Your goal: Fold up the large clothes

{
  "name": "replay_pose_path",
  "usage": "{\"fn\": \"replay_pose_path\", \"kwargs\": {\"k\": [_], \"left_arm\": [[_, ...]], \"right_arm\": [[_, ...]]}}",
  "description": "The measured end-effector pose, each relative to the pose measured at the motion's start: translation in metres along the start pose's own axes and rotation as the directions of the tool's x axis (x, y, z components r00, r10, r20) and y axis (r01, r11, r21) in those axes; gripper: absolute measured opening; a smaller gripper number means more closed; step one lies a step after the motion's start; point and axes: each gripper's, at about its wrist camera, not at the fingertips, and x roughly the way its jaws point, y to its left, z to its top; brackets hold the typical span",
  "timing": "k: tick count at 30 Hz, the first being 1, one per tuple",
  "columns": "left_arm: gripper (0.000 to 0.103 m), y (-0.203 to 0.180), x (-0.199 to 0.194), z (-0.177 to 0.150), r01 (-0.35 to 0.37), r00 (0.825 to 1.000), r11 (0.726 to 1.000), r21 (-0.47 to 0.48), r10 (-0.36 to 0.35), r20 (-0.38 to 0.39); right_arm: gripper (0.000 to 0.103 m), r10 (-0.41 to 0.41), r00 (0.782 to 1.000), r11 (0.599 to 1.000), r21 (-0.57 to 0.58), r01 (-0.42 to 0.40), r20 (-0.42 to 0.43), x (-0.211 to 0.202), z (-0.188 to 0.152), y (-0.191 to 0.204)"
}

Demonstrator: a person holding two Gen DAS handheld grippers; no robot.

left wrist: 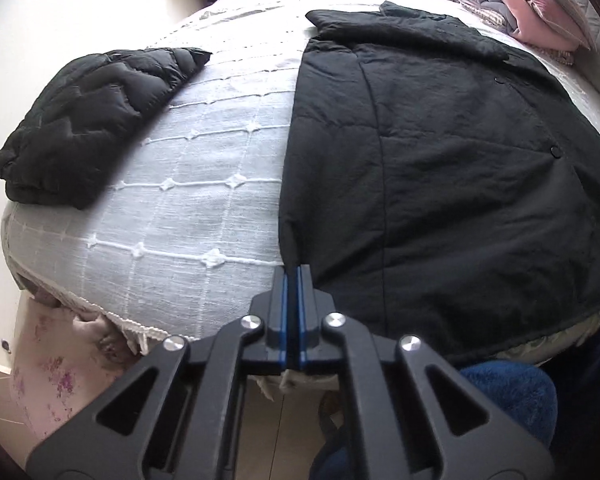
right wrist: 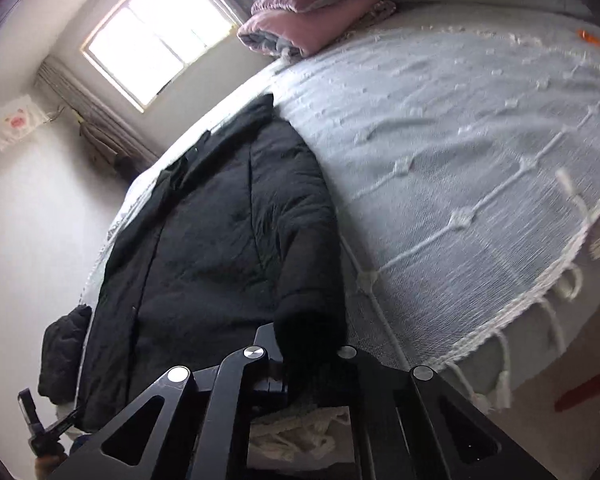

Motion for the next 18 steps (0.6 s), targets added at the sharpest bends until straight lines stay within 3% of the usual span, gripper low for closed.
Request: {"fn": "replay_pose_path", "kwargs": {"k": [2,6,10,18], "left_arm": [[0.006,-0.001,0.009,0.001,-0.001,1.000,1.000,-0.008,0.001,-0.028],[0.006,-0.012,0.016,0.000,-0.040,0.999,0.999,0.030,0.041,-0.033],[0.007,-0.012,0.019,0.001,-0.019,0.999,1.000,0.020,0.020,-0.048],[0.016,-0.013,0.022,0.002,0.018,0.998,1.000,-0.012,-0.018,-0.060]], "right_arm": [[0.006,0.004,1.000,1.000,-0.023,-0.004,0.017,-0.007,0.003,0.004],[0.006,-0.046,0.999,0.999,-0.021,0.046,-0.028,0.014,-0.006,-0.004],[0.012,-0.007,1.000,1.000,0.021,0.007,-0.026,0.017,-0.009,-0.014],[0.022,-0.041,0.999,0.999,0.020,0.041,-0.016,0.021,-0.011,-0.011]]}}
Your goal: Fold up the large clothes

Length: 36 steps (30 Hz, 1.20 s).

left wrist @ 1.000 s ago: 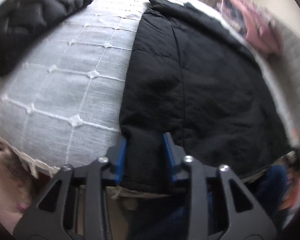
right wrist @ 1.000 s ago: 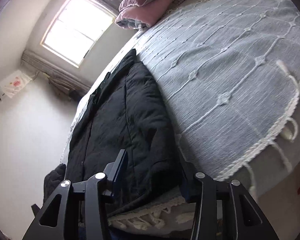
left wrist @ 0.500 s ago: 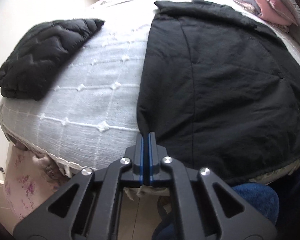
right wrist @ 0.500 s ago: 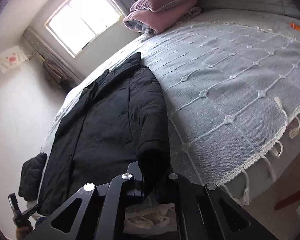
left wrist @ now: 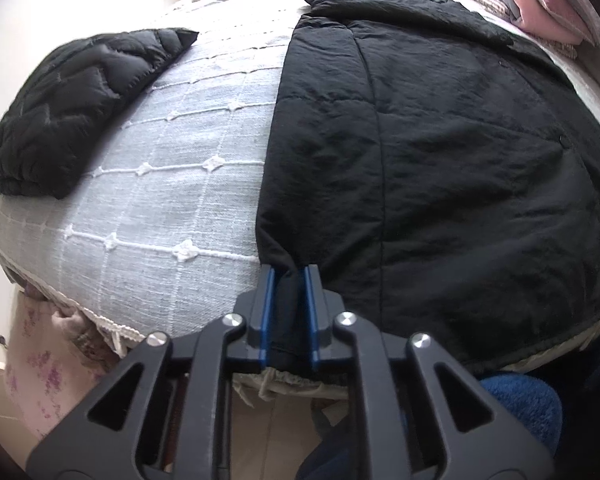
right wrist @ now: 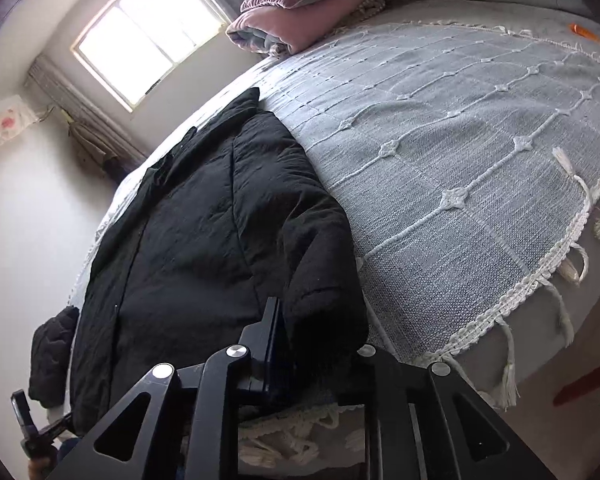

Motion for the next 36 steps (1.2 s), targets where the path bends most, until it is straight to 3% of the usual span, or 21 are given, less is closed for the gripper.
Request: {"fn": "replay_pose_path", "kwargs": {"k": [4,6,11,13,15,17,19,23,29,36], "left_arm": [[0.025,0.004,-0.003,0.001,0.044,0.999,0.998,-0.039,-0.045,-0.005],[0.040,0.006,-0.005,0.000,0.081,0.997,0.995,-0.053,-0.080,0.004],[0.041,0.015,0.004,-0.003,0.153,0.988,0.983,-0.102,-0.152,0.017],[0.035,0.016,0.004,-0.002,0.160,0.987,0.982,-0.103,-0.158,0.020],[0.015,0.017,0.005,-0.001,0.142,0.990,0.984,-0.105,-0.141,0.023],[0.014,0.019,0.004,0.000,0.159,0.987,0.979,-0.126,-0.158,0.023],[0.014,0.020,0.005,0.000,0.177,0.984,0.975,-0.131,-0.175,0.028],[0.024,0.025,0.010,0.000,0.211,0.977,0.966,-0.150,-0.208,0.033],[0.025,0.026,0.014,0.005,0.226,0.974,0.959,-0.170,-0.228,0.007],[0.012,0.027,0.013,0.005,0.213,0.977,0.961,-0.176,-0.213,0.020]], "right_arm": [[0.024,-0.036,0.999,0.999,-0.023,0.037,0.014,0.002,-0.002,0.005],[0.026,-0.046,0.999,0.998,-0.036,0.047,0.017,0.000,-0.002,0.007],[0.027,-0.021,1.000,1.000,0.007,0.021,0.022,0.000,-0.004,0.002],[0.027,-0.008,1.000,0.999,0.034,0.007,0.027,0.002,-0.007,-0.001],[0.024,0.000,1.000,0.999,0.040,-0.001,0.028,0.002,-0.007,-0.001],[0.011,0.013,1.000,0.999,0.041,-0.014,0.023,0.003,-0.006,-0.001],[0.010,0.029,0.999,0.998,0.058,-0.031,0.028,0.002,-0.005,0.001],[0.015,0.025,0.999,0.998,0.064,-0.026,0.028,0.001,-0.005,0.003],[0.023,0.052,0.998,0.991,0.123,-0.055,0.026,0.010,-0.007,-0.004],[0.024,0.029,0.999,0.997,0.071,-0.031,0.035,0.018,-0.008,0.006]]}}
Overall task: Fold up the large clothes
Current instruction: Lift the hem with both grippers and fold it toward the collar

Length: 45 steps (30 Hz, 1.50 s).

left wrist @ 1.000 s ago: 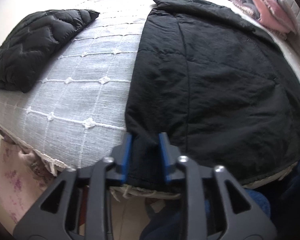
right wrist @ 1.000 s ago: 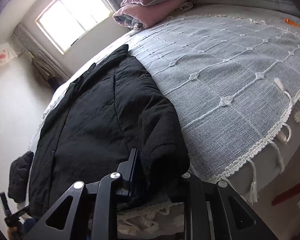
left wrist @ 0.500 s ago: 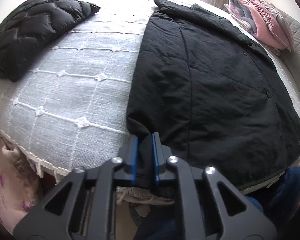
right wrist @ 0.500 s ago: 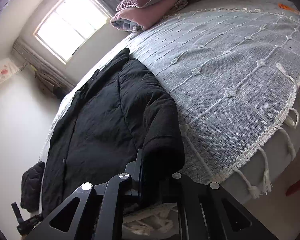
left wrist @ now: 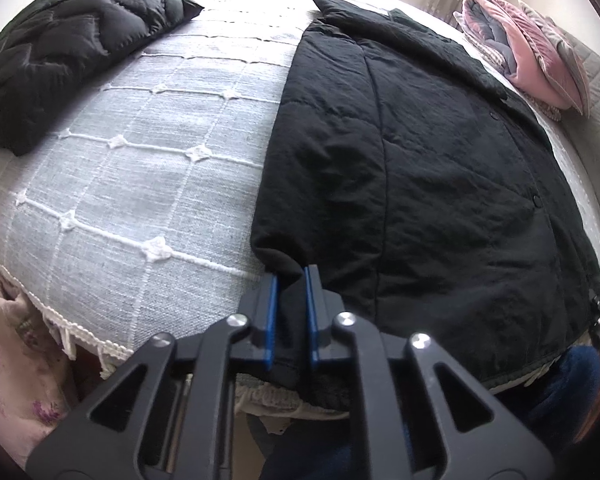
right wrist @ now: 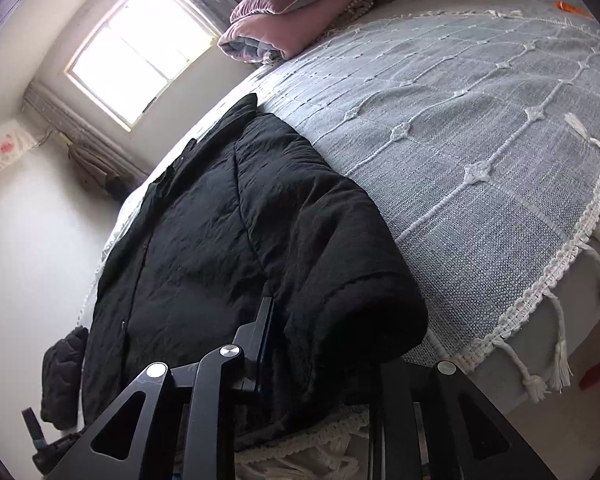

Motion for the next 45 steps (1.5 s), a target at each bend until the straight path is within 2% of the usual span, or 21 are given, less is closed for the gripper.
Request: {"fn": "replay_pose_path", "kwargs": {"k": [3,6,11,13,18,20,23,27,29,30,32,34,36,40,45], "left_arm": [[0.009,0.002,-0.005,0.001,-0.005,1.000,1.000,-0.020,0.005,0.009],[0.008,0.006,-0.015,0.004,0.010,1.000,0.999,-0.049,-0.009,0.029],[0.007,0.020,-0.052,0.012,0.123,0.989,0.985,-0.122,-0.111,0.101],[0.007,0.018,-0.068,0.013,0.139,0.982,0.984,-0.111,-0.123,0.141],[0.006,0.018,-0.109,0.014,0.173,0.965,0.980,-0.101,-0.148,0.219],[0.006,0.023,-0.127,0.015,0.212,0.953,0.970,-0.116,-0.178,0.247],[0.006,0.029,-0.168,0.017,0.274,0.924,0.954,-0.122,-0.226,0.310],[0.006,0.030,-0.221,0.009,0.342,0.877,0.936,-0.088,-0.284,0.387],[0.006,0.032,-0.239,0.003,0.348,0.861,0.935,-0.072,-0.288,0.419],[0.006,0.033,-0.241,0.000,0.333,0.861,0.940,-0.069,-0.274,0.429],[0.006,0.038,-0.229,0.000,0.307,0.876,0.947,-0.097,-0.242,0.417],[0.006,0.045,-0.208,0.004,0.326,0.891,0.934,-0.146,-0.252,0.377],[0.006,0.048,-0.192,0.010,0.340,0.899,0.926,-0.166,-0.268,0.348],[0.006,0.036,-0.175,0.044,0.362,0.894,0.919,-0.156,-0.294,0.337],[0.006,0.012,-0.164,0.113,0.355,0.882,0.927,-0.123,-0.288,0.373]], "right_arm": [[0.014,0.004,1.000,1.000,-0.004,-0.004,-0.005,-0.001,0.001,-0.001],[0.011,0.021,1.000,1.000,0.012,-0.021,0.009,-0.007,0.003,0.001],[0.010,0.146,0.988,0.989,0.011,-0.147,0.049,-0.034,0.016,0.014],[0.009,0.206,0.976,0.978,0.018,-0.208,0.068,-0.048,0.022,0.019],[0.009,0.278,0.955,0.960,-0.007,-0.279,0.104,-0.076,0.027,0.040],[0.008,0.295,0.948,0.955,-0.029,-0.294,0.117,-0.088,0.028,0.050],[0.008,0.327,0.933,0.945,-0.059,-0.322,0.152,-0.116,0.031,0.061],[0.007,0.422,0.883,0.906,-0.097,-0.411,0.204,-0.165,0.039,0.074],[0.007,0.449,0.859,0.893,-0.154,-0.423,0.245,-0.194,0.041,0.079],[0.007,0.465,0.846,0.885,-0.173,-0.433,0.261,-0.209,0.042,0.081],[0.007,0.470,0.840,0.882,-0.186,-0.433,0.272,-0.219,0.044,0.083],[0.007,0.434,0.862,0.899,-0.178,-0.399,0.262,-0.214,0.045,0.083],[0.007,0.423,0.874,0.906,-0.149,-0.397,0.241,-0.199,0.047,0.078],[0.007,0.406,0.894,0.914,-0.115,-0.390,0.190,-0.166,0.051,0.083],[0.007,0.428,0.881,0.904,-0.076,-0.422,0.200,-0.128,0.088,0.097]]}}
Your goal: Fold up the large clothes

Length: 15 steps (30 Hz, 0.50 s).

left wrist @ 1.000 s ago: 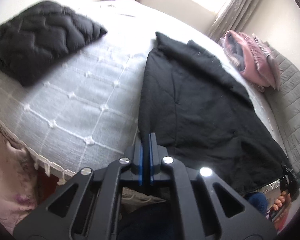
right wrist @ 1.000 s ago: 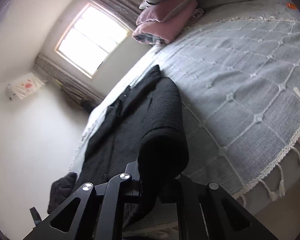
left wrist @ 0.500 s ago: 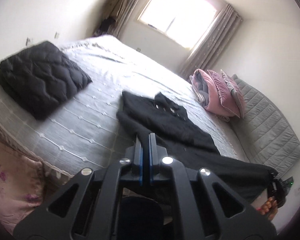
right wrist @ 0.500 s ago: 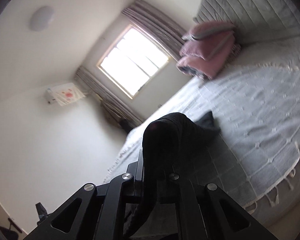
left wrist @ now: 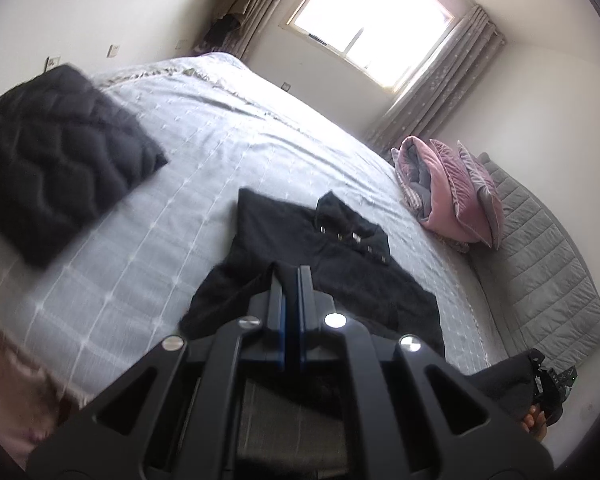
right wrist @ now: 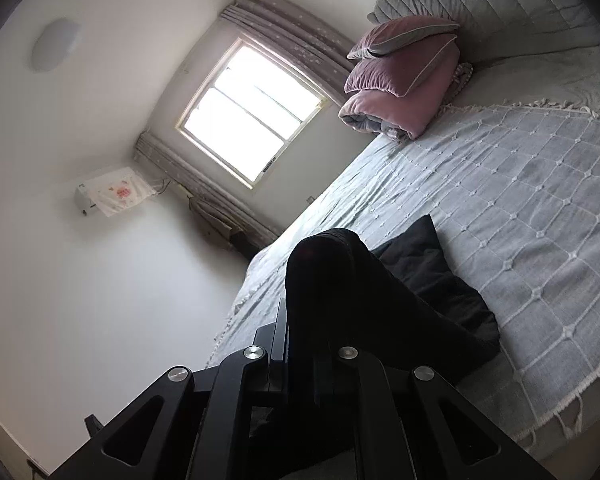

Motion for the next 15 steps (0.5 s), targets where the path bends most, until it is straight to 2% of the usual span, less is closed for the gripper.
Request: {"fn": "replay_pose_path", "kwargs": {"k": [2,5,10,13,15], "left_arm": [[0.006,-0.007,0.036,0.029,-0.010,1.000,1.000,0.003,0.010,-0.002],[0.006,-0.003,0.097,0.055,-0.044,0.998,0.998,-0.048,0.041,-0.046],[0.006,-0.020,0.214,0.109,-0.153,0.983,0.987,-0.044,0.147,-0.109],[0.006,-0.034,0.275,0.155,-0.174,0.976,0.981,-0.090,0.159,-0.150],[0.006,-0.047,0.325,0.184,-0.241,0.962,0.967,-0.076,0.229,-0.147]], "right_arm": [[0.007,0.001,1.000,1.000,0.016,-0.001,0.011,0.026,0.022,-0.002],[0.007,-0.022,1.000,0.999,0.029,0.022,0.012,0.070,0.050,-0.011],[0.007,-0.115,0.991,0.988,0.101,0.121,-0.066,0.182,0.090,-0.051],[0.007,-0.155,0.983,0.978,0.123,0.167,-0.101,0.253,0.122,-0.067],[0.007,-0.166,0.980,0.976,0.126,0.179,-0.109,0.308,0.150,-0.072]]}}
